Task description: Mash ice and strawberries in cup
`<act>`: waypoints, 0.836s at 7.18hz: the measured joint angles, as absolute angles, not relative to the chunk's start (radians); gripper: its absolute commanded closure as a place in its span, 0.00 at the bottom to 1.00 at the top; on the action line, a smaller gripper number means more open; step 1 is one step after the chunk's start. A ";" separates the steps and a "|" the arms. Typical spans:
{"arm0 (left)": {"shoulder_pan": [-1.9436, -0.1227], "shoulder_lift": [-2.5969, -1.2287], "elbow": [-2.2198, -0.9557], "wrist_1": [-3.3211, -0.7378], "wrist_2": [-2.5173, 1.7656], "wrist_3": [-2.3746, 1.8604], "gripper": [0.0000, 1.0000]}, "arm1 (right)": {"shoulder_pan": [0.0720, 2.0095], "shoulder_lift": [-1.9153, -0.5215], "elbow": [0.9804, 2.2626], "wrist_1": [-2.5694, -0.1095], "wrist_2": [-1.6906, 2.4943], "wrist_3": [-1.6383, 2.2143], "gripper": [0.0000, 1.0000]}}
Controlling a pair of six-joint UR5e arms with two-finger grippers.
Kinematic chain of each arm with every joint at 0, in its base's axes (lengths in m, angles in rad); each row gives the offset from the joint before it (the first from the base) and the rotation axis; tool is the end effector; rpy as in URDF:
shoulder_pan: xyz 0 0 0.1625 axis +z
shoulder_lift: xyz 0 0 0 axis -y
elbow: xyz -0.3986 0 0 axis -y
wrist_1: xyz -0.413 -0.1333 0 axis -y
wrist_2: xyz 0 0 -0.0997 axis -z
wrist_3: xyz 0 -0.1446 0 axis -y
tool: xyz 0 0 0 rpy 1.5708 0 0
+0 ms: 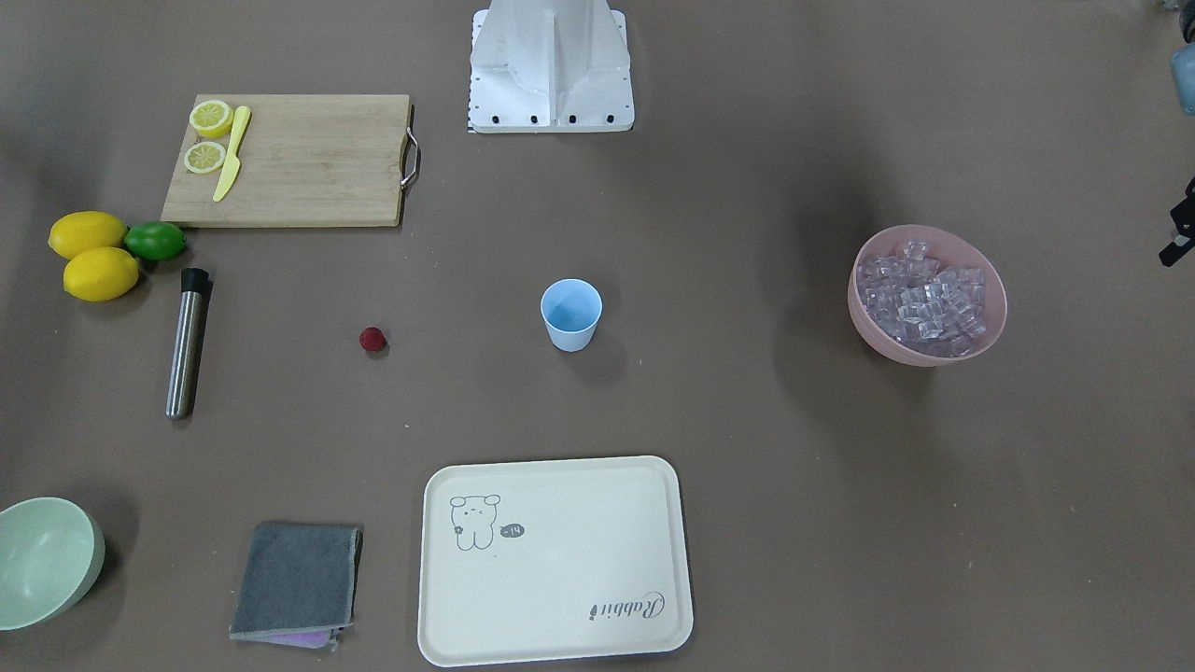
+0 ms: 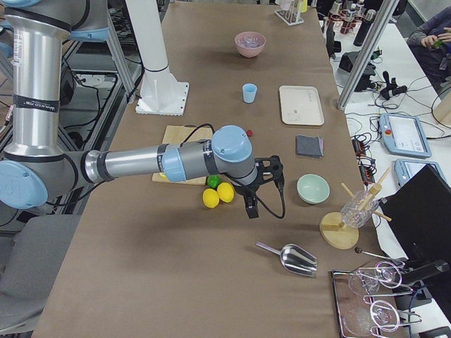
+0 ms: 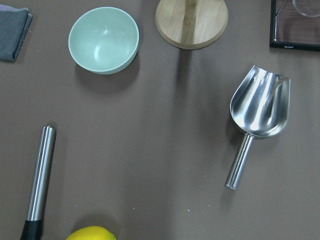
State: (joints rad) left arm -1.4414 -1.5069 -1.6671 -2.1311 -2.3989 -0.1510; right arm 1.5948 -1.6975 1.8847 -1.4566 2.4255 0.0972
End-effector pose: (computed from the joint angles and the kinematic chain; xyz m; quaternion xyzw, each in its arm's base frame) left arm 0.0411 -0.5237 0.5723 0.2110 0.4184 0.1080 0.8768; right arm 0.0357 -0.4781 0.5421 0.1215 -0.4145 -0.0076 0.9019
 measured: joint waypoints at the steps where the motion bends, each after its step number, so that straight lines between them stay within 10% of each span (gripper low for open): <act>1: -1.430 -1.508 -1.681 -2.117 -2.397 -0.219 0.02 | 1.553 -1.693 1.886 -1.436 2.416 0.174 0.00; 6: -1.155 -1.541 -1.796 -2.106 -2.205 -0.532 0.01 | 1.492 -1.713 1.884 -1.346 2.384 0.285 0.00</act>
